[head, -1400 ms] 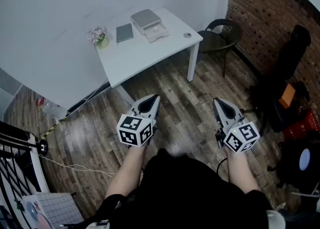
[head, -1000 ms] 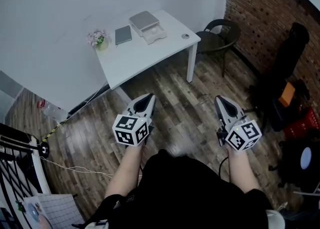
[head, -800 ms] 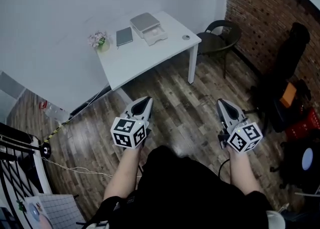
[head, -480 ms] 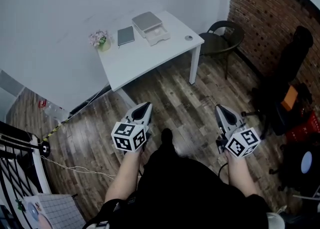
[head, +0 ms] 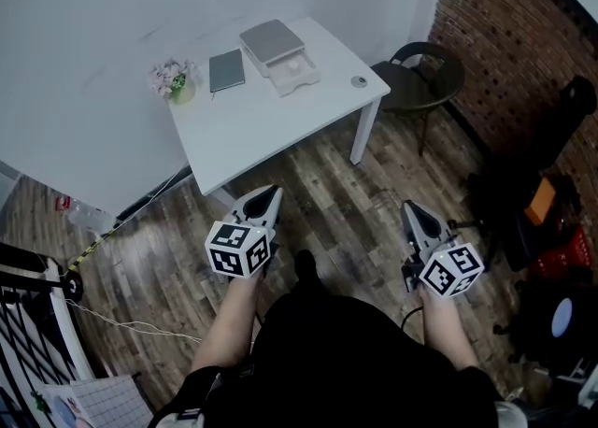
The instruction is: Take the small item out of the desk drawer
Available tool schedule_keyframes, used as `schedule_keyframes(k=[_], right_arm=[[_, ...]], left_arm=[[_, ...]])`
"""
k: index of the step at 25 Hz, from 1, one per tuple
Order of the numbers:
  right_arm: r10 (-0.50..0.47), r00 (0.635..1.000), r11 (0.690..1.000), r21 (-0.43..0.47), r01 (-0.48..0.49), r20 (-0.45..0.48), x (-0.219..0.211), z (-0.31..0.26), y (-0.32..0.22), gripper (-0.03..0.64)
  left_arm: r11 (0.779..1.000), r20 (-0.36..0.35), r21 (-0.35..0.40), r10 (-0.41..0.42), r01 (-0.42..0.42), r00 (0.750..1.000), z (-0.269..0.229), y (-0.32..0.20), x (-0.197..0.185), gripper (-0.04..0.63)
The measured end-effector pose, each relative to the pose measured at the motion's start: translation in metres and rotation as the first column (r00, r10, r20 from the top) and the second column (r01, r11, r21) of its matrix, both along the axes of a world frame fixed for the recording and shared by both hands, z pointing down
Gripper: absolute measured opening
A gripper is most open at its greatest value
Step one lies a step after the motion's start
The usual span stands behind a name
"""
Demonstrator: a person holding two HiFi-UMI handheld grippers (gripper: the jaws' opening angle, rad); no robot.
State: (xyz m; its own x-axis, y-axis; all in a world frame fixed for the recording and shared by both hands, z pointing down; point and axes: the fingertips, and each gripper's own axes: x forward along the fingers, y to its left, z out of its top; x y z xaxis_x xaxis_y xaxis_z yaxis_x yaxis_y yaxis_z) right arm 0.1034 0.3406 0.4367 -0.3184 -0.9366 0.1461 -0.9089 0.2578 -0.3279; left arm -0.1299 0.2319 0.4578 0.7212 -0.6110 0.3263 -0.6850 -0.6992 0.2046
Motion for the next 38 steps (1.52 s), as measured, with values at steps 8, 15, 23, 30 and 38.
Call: schedule_keyframes(k=[8,15,23,30,38], right_arm=[[-0.004,1.0,1.0,-0.027,0.004,0.004,-0.019,0.004,-0.103,0.003],[-0.03,0.999,0.999,-0.04,0.029,-0.014,-0.054,0.003,-0.17,0.003],[-0.073,0.997,0.993,-0.098,0.072,-0.009,-0.081,0.019,-0.209,0.003],[-0.108,0.994,0.988,-0.106,0.109,0.012,-0.078,0.029,-0.251,0.003],[-0.211,0.977,0.973,-0.094,0.209,-0.009,-0.057,0.038,-0.344,0.003]], left_arm=[[1.0,0.002,0.001,0.03,-0.03,1.0,-0.005,-0.104,-0.009,0.02],[0.998,-0.006,-0.01,0.06,-0.06,0.998,-0.003,-0.15,-0.03,0.02],[0.996,0.0,-0.021,0.083,-0.083,0.997,0.002,-0.174,-0.04,0.02],[0.999,-0.009,-0.02,0.045,-0.046,0.999,0.005,-0.205,-0.039,0.02],[1.0,0.005,-0.016,-0.019,0.019,1.0,0.009,-0.279,-0.008,0.02]])
